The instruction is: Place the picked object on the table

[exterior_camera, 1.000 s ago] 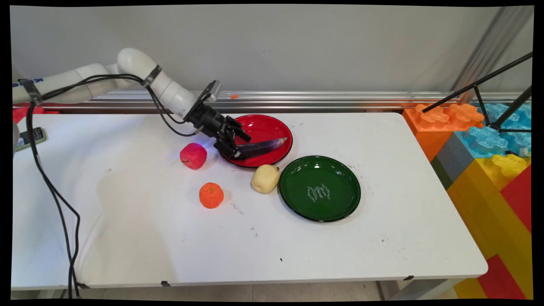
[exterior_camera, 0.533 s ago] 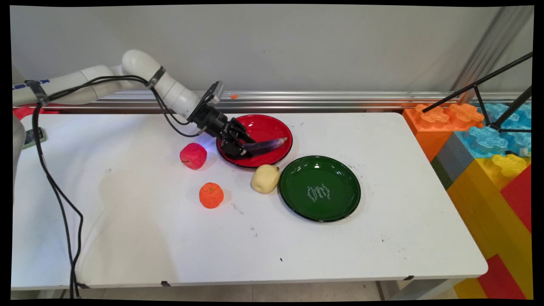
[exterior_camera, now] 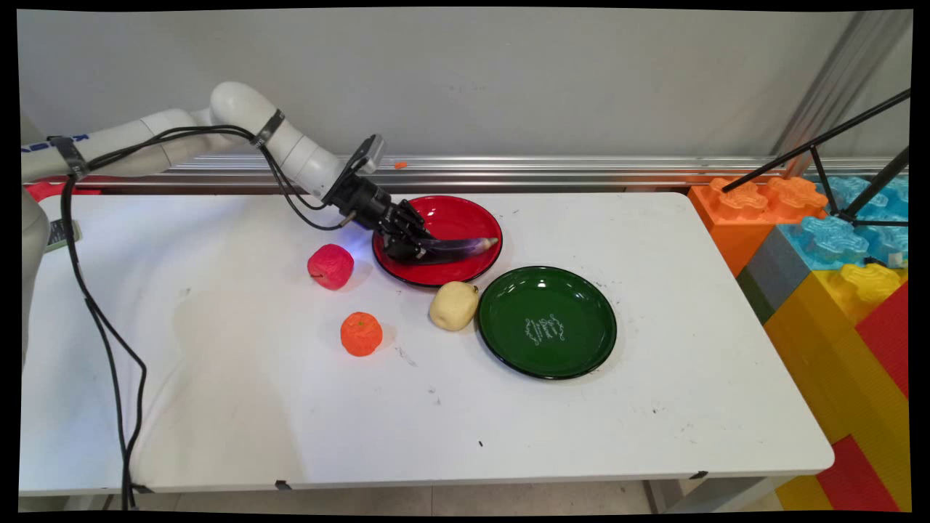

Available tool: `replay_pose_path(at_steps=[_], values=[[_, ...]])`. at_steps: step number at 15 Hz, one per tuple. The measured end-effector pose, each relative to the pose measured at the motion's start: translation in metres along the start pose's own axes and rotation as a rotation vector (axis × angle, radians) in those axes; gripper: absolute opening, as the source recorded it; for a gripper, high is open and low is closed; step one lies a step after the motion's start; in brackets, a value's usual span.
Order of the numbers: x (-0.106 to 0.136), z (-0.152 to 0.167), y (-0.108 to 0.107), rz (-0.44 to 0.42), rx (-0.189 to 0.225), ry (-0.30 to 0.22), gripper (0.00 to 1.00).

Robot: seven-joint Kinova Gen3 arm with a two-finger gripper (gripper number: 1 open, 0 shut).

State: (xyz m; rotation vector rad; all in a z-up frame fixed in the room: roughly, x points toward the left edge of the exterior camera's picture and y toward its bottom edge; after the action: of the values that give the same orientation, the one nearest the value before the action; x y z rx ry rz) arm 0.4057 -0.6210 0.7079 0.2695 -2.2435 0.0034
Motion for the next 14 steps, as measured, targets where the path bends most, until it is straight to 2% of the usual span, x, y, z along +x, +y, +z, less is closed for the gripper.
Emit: replay_pose_path(at_steps=[8, 14], values=[[0.013, -0.019, 0.005, -0.024, 0.003, 0.049, 0.00], [0.023, -0.047, 0.030, -0.033, -0.036, 0.107, 0.00]])
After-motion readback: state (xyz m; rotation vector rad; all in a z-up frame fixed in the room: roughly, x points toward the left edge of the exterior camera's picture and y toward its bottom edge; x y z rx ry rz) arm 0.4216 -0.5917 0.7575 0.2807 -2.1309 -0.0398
